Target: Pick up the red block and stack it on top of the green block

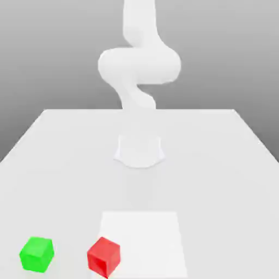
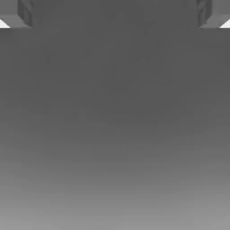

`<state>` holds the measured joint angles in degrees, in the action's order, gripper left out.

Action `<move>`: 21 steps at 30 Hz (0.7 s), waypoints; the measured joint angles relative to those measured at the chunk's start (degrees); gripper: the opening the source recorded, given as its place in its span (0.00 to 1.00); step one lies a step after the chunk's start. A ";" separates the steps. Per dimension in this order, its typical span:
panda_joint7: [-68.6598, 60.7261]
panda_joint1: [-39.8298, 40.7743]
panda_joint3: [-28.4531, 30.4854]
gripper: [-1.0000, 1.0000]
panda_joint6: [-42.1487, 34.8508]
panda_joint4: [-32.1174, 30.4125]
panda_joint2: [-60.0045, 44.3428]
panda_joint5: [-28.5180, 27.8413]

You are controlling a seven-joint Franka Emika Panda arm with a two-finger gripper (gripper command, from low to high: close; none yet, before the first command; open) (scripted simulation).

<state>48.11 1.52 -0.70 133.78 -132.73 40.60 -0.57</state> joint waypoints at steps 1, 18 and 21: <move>1.03 0.61 -0.26 0.50 0.87 -0.41 -2.26 -0.30; 15.82 7.42 -0.80 0.50 14.48 -6.89 -37.76 -3.16; 17.46 8.35 -0.68 0.50 16.88 -8.04 -43.94 -2.33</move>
<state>65.57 9.87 -1.38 150.66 -140.77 -3.34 -2.90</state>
